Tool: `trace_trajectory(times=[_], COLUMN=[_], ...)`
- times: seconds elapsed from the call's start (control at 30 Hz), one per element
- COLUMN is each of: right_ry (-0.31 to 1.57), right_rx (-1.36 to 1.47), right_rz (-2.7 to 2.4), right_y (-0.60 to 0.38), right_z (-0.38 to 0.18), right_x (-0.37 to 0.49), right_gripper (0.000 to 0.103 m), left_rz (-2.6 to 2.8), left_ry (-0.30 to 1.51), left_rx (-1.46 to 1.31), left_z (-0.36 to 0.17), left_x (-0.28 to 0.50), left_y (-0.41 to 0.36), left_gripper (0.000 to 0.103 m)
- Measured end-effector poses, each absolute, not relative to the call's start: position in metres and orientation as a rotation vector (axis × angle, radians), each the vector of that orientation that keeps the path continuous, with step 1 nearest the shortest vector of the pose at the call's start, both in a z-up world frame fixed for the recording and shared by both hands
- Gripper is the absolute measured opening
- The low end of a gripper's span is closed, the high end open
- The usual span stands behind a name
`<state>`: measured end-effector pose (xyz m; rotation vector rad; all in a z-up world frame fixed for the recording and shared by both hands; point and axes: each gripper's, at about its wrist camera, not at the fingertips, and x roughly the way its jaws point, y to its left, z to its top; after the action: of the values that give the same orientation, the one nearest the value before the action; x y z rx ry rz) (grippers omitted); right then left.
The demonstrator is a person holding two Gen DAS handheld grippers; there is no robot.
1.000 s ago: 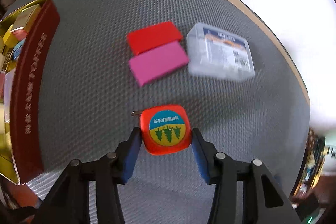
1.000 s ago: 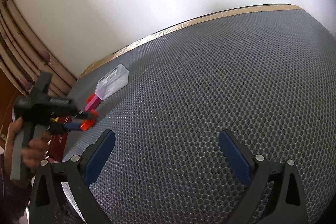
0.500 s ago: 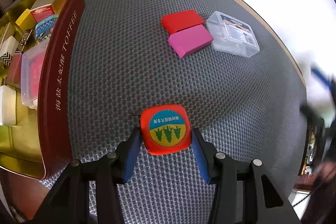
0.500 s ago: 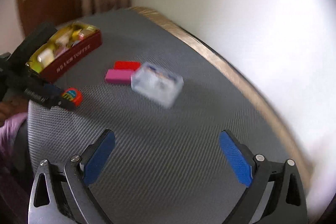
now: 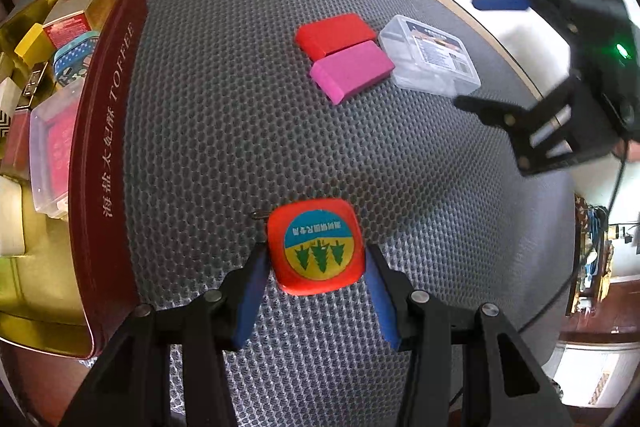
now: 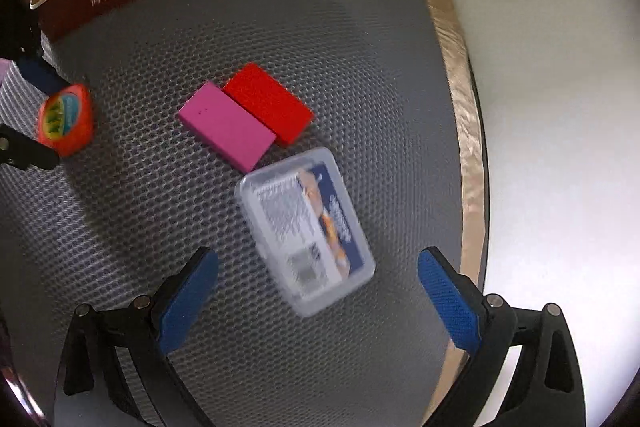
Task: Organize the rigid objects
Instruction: 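Lift the orange tape measure while the right gripper grasps the clear toothbrush box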
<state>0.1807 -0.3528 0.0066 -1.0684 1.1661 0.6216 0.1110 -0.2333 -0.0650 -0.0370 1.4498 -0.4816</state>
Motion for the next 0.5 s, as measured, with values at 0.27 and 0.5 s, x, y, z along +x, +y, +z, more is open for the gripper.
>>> trace_trajectory(times=[0.27, 0.5], right_ry=[1.261, 1.434], right_rx=[-1.067, -0.867], right_rz=[0.670, 0.688], right_y=[-0.345, -0.355], right_z=[-0.019, -0.034], right_x=[0.221, 0.249], right_gripper=[0.099, 0.082], left_rz=[-0.495, -0.503], left_ry=[1.458, 1.460], left_rx=[-0.028, -0.035], left_z=[-0.078, -0.078], left_x=[0.130, 0.135], left_y=[-0.224, -0.225], left_gripper=[0.049, 0.049])
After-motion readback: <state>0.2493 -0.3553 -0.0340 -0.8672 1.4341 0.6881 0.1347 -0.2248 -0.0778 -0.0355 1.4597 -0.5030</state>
